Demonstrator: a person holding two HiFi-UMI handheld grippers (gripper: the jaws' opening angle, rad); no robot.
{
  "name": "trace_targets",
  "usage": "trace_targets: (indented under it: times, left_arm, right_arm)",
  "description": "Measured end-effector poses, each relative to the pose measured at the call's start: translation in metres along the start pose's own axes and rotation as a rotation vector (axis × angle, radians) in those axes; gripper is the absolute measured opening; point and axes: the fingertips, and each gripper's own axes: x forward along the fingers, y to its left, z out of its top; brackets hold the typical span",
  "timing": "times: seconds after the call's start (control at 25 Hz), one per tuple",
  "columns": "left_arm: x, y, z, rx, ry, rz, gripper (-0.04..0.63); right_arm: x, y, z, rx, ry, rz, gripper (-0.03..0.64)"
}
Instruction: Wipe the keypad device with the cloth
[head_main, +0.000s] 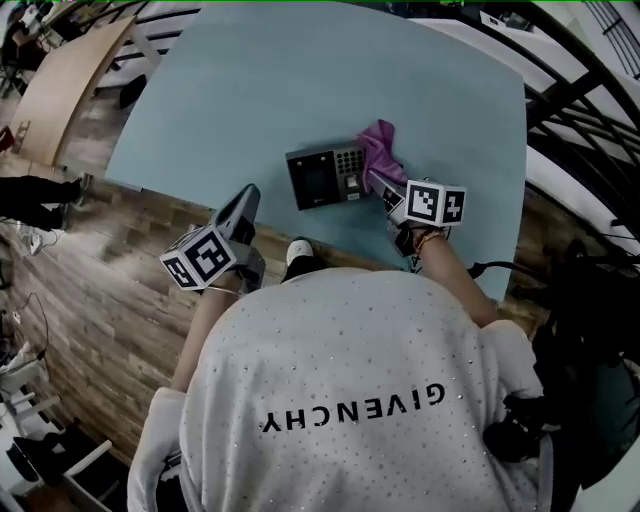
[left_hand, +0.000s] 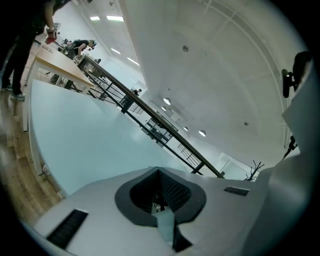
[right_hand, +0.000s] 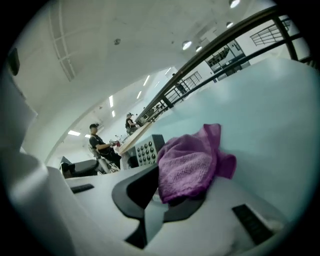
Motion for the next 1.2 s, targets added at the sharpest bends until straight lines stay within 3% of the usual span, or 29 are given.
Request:
trace_targets:
  times: [0.28, 0.48, 0.56, 0.72, 0.84, 1.0, 1.12, 1.2]
  left_arm:
    - [-0.055, -0.015, -0.044, -0.024, -0.045, 0.103, 0.0]
    - [-0.099, -0.007, -0.057, -0.028, -0.084, 0.177, 0.0]
    - [-0.115, -0.003, -0.055, -0.033, -0.11, 0.199, 0.0]
    - [-0.132, -0.001, -0.042, -0.068, -0.181, 0.188, 0.0]
    - [-0.137, -0.002, -0.036, -0.062, -0.19, 0.165, 0.0]
    - [-0.139, -0.008, -0.021, -0.011, -0.171, 0.1, 0.0]
    - [-0.142, -0.002, 0.003, 0.04, -0.162, 0.04, 0.0]
    - [-0.151, 0.01, 0.008, 0.033, -0.143, 0.021, 0.0]
  right_arm:
    - [-0.015, -0.002, -0.079, -0.154, 0.264, -0.09, 0.02]
    - [-0.019, -0.007, -0.1, -0.253, 0.333, -0.141, 0.018]
    - [-0.025, -0.005, -0.083, -0.251, 0.297, -0.162, 0.018]
    - [-0.029, 0.018, 0.013, -0.19, 0.058, -0.128, 0.018]
    - [-0.037, 0.052, 0.078, -0.189, -0.096, -0.068, 0.019]
    - [-0.051, 0.103, 0.128, -0.242, -0.283, 0.026, 0.019]
    - [-0.036, 0.117, 0.127, -0.291, -0.286, 0.052, 0.02]
    - [-0.021, 0.111, 0.109, -0.317, -0.219, -0.015, 0.02]
